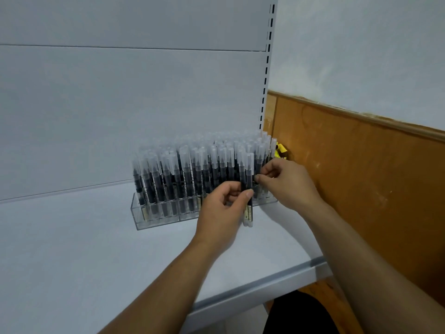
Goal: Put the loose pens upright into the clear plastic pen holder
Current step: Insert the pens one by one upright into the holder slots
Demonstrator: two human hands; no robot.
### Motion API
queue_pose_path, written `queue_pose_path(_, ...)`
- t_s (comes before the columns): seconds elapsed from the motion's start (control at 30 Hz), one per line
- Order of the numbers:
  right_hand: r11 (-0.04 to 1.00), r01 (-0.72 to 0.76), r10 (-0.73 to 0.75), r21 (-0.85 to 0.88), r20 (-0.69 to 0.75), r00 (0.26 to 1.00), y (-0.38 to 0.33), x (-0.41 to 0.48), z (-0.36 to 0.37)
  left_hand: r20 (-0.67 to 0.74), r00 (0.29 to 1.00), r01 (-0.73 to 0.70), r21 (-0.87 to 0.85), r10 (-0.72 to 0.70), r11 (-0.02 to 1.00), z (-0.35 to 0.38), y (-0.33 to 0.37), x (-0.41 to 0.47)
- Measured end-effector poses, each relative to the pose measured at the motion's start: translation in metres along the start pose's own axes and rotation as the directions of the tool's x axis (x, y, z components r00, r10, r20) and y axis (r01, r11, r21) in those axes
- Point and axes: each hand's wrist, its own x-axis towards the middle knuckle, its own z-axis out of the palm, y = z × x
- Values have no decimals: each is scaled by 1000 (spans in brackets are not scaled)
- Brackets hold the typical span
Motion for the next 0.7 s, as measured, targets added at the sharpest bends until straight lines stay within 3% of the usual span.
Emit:
queue_pose_path(0.17, 979, 70, -50, 192, -108, 993, 5, -22, 3, 9, 1000, -10, 21, 10, 1000, -1, 2, -1)
queue_pose_path(0.3, 933, 92, -95, 348, -9, 995, 2, -31, 6, 5, 1000, -20, 59, 20, 998, -2, 4, -2)
queue_pose_path(0.57, 910, 132, -151, 394, 18, 988, -3, -32, 3, -2, 1000, -2, 46, 3, 999, -1, 10, -5)
queue_pose_path(0.7, 899, 132, -81, 417, -139, 987, -3, -20, -9, -67, 998, 17, -25, -18, 1000, -1, 11, -5)
